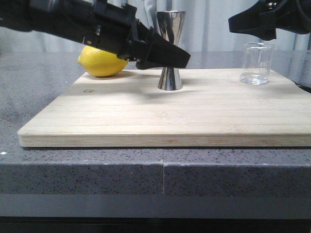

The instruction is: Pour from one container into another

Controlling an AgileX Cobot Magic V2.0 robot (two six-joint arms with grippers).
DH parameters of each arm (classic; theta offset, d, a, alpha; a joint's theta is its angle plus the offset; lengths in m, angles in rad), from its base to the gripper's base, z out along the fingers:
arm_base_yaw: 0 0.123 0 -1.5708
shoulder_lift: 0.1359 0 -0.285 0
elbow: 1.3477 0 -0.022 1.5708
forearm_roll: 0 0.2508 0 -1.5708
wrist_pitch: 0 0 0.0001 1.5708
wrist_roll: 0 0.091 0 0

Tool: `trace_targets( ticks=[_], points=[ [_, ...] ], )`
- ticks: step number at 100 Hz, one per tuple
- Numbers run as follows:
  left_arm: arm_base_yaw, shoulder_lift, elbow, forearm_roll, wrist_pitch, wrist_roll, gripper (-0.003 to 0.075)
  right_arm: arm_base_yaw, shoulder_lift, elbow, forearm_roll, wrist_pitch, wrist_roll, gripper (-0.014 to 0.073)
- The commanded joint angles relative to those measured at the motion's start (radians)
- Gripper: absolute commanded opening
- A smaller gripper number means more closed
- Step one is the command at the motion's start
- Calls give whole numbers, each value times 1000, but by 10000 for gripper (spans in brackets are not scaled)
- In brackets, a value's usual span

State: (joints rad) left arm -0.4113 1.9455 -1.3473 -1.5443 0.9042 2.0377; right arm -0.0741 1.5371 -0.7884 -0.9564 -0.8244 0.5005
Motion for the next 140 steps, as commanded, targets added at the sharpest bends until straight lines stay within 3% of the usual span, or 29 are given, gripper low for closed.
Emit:
trace_targets(
  ticks=[1,15,28,49,65,78,112,140],
  points=[
    [-7,-96,-31,6,20,-71,610,-7,-46,-28,34,-54,-4,547],
    [-7,-174,-33,178,3,-237,610,-7,-74,-37,45,-2,84,547],
    [-7,-244,-33,376,-9,-411,610,-7,-134,-96,-18,180,308,547],
    [-7,-353,-36,688,-9,-709,610,-7,-213,-218,-452,286,869,547],
    [-7,-431,-89,1001,10,-1048,609,-7,-240,-308,-914,295,1358,547],
    [-7,-484,-152,1242,72,-1363,609,-22,-268,-319,-911,236,1418,546],
    [-5,-679,-183,1630,257,-1888,606,-22,-445,-242,-911,171,1536,545],
    [-5,-994,93,1861,175,-2238,606,-22,-741,-70,-911,237,1606,545]
  ],
)
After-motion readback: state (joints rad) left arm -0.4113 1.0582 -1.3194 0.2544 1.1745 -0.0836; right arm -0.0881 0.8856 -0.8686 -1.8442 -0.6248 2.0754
